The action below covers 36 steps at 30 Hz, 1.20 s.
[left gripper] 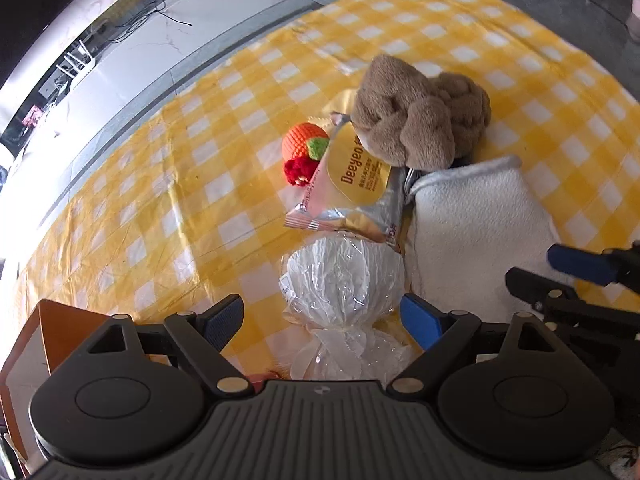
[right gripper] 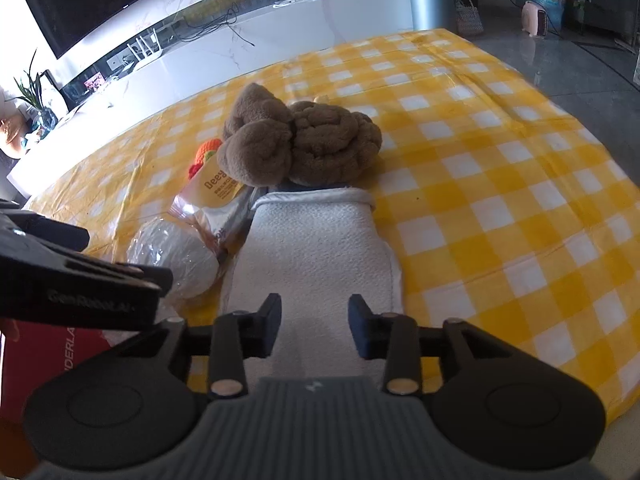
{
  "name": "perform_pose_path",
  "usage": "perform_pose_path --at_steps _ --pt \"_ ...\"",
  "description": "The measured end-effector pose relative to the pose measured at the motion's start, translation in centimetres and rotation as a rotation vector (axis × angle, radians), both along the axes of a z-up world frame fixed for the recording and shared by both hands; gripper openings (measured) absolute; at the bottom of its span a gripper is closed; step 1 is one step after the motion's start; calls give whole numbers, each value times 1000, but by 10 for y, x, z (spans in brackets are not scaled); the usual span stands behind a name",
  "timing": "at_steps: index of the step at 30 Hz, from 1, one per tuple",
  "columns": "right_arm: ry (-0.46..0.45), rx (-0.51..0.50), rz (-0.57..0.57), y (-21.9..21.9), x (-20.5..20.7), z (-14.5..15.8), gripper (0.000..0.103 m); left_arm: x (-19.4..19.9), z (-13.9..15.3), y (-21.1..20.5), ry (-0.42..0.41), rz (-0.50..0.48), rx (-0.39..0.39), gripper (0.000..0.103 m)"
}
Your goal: Organize soft objects
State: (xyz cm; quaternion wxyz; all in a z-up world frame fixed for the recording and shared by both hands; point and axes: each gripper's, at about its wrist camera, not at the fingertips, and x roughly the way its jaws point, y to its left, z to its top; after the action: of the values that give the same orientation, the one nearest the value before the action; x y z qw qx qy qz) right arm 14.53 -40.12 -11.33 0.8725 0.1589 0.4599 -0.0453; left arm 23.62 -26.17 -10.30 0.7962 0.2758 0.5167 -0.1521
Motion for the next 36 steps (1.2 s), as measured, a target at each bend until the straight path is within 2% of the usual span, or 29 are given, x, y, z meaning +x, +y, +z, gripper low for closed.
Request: perform_pose_path --at_steps 3,5,10,14,17,18,19,21,23,25,26,28,31,33,36 --pt "29 -9 -14 -1 2 -4 42 6 -16 -3 9 29 44 103" --pt "34 -15 -14 0 3 -4 45 12 -21 -2 40 52 23 103" --pt "-56 7 39 8 2 7 55 23 -29 -2 55 111 22 103" --pt "-16 -11 35 9 5 2 58 27 -42 2 123 126 0 103" --pt "-13 7 19 5 4 0 61 31 -47 5 124 169 -18 103" --pt "-17 16 14 4 3 1 61 31 -46 6 137 163 -35 101" --pt "-20 25 11 3 3 1 62 31 -45 7 152 156 -58 89" --pt "-15 35 8 1 3 0 64 31 -43 10 165 167 -78 78" --pt "-4 33 9 1 4 -2 64 26 -40 12 144 146 -50 72" --pt "6 35 8 1 5 -3 66 20 -32 13 126 109 -74 71" --pt "9 38 6 1 5 -4 72 16 -24 17 112 91 -103 70" --pt "12 37 -10 -1 6 -5 75 3 -10 21 54 46 -134 70" --pt "22 60 -50 -7 7 -8 90 -12 11 30 -32 10 -180 70" --pt "9 128 -70 -14 6 -9 99 -19 23 41 -56 4 -258 70" --pt "-16 187 -86 -14 5 -10 101 -27 32 56 -68 -26 -366 70"
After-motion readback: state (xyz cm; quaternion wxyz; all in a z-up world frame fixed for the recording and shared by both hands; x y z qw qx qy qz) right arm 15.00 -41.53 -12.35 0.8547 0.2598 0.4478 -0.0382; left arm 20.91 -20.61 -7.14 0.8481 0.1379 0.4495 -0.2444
